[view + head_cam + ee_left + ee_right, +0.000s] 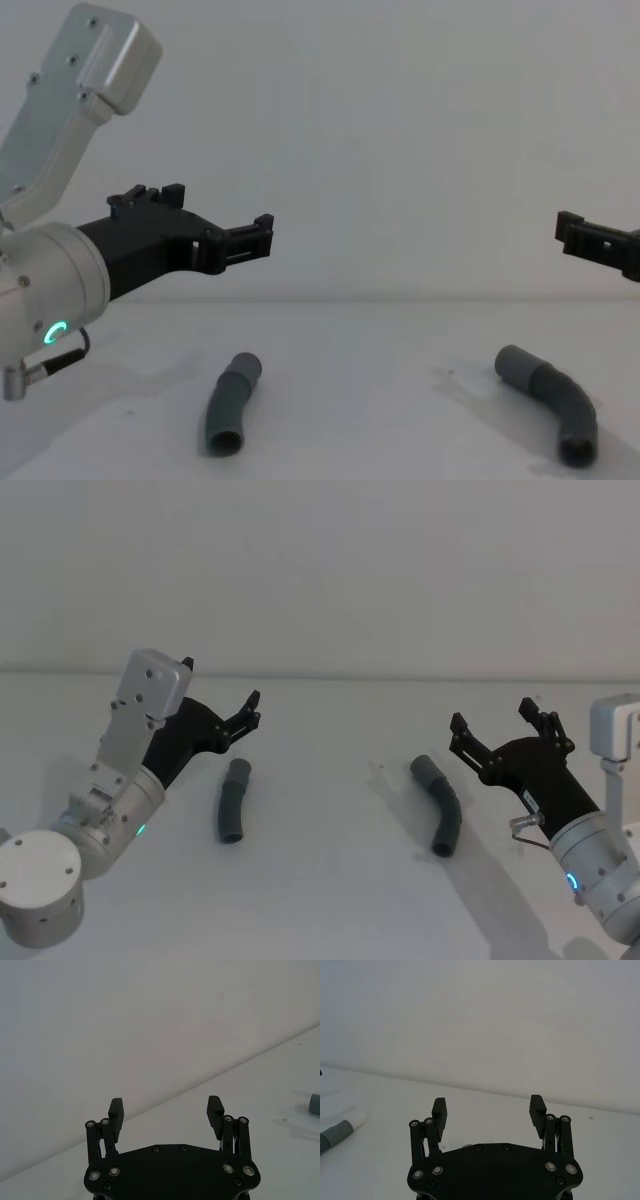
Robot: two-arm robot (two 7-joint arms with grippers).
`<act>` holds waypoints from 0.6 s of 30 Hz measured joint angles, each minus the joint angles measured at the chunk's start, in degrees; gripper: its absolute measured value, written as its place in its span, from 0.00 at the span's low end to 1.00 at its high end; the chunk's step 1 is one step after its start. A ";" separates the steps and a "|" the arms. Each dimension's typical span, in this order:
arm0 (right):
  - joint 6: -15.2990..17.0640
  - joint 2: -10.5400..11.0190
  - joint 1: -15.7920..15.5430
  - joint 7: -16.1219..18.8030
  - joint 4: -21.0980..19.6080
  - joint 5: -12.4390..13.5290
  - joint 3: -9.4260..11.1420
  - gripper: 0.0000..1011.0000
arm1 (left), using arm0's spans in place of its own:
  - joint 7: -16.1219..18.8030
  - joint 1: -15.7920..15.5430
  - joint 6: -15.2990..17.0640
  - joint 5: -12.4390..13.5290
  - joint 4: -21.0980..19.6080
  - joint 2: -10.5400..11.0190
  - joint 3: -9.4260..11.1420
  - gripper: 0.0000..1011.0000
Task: Use both hands to pick up one end of the pipe from the table, align the ends, and insert them.
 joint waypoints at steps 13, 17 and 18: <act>0.00 0.00 0.00 0.00 0.00 0.00 0.00 0.99 | 0.00 0.00 0.00 0.00 0.00 0.00 0.00 0.99; 0.00 0.00 0.00 0.00 0.00 0.00 0.00 0.99 | 0.00 0.00 0.00 0.00 0.00 0.00 0.00 0.99; 0.00 0.00 0.00 0.00 0.00 0.00 0.00 0.99 | 0.00 0.00 0.00 0.00 0.00 0.00 0.00 0.99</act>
